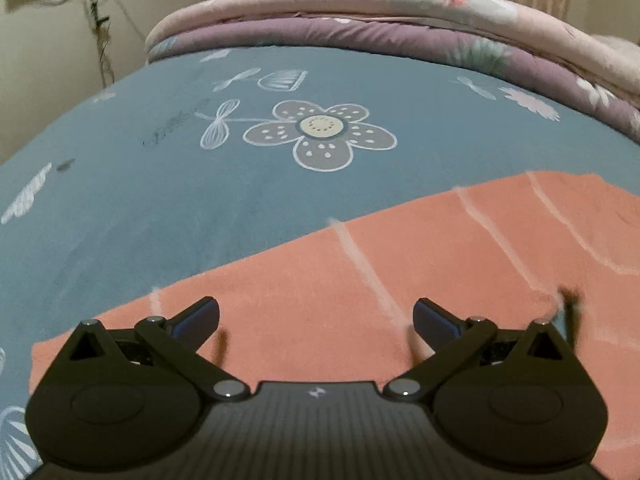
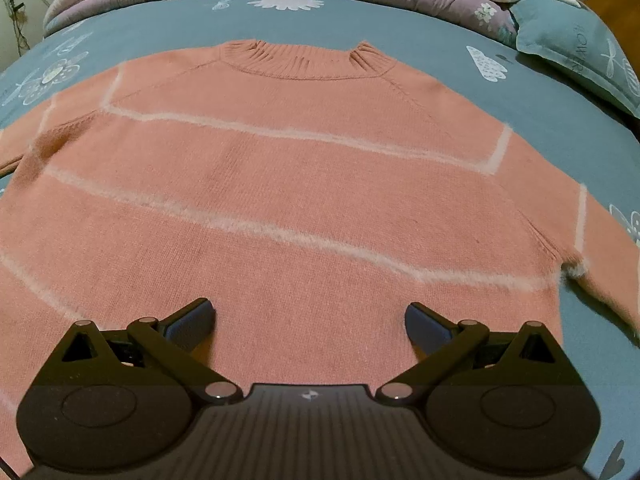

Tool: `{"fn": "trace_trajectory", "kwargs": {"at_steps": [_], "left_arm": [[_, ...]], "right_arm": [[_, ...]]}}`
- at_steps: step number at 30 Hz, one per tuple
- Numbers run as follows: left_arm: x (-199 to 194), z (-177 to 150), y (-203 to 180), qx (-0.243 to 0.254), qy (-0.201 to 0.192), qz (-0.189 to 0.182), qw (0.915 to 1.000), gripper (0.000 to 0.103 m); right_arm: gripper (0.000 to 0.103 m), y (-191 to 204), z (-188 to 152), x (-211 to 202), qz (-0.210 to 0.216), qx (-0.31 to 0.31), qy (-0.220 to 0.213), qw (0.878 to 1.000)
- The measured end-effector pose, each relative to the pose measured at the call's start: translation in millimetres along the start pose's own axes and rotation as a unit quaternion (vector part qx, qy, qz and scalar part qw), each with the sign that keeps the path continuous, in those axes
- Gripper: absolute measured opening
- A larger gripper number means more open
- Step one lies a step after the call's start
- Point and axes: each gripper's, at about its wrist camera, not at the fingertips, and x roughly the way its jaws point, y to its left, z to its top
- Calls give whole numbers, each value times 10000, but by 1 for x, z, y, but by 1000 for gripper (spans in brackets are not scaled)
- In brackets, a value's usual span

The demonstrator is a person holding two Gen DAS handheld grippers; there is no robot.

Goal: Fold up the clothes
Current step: 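Lower the open left tool onto the pink sleeve cuff, then close the left tool on the sleeve cuff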

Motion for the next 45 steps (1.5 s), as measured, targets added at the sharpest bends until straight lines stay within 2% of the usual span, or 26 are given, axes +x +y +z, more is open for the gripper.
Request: {"fn": "trace_trajectory", "kwargs": {"at_steps": [6, 16, 20, 25, 37, 42, 45], "left_arm": [[9, -14, 10, -154, 258, -107, 9995, 102], [-33, -27, 8, -542, 93, -495, 9973, 102], [-37, -40, 1, -586, 149, -668, 9959, 102], [-34, -57, -1, -578, 271, -667, 9957, 102], [-21, -55, 7, -340, -66, -676, 9971, 102], [-16, -48, 23, -611, -190, -677, 9957, 102], [-15, -46, 39, -1107, -315, -862, 9896, 102]], "right_arm": [[103, 1, -3, -1, -10, 18, -45, 10000], [103, 2, -3, -2, -30, 37, -115, 9999], [103, 1, -3, -2, -22, 30, -133, 9999], [103, 1, -2, -1, -19, 30, -138, 9999], [103, 3, 1, -2, -39, 42, -78, 10000], [103, 4, 1, -2, -56, 57, -60, 9999], [103, 4, 1, -2, -54, 55, -57, 10000]]}}
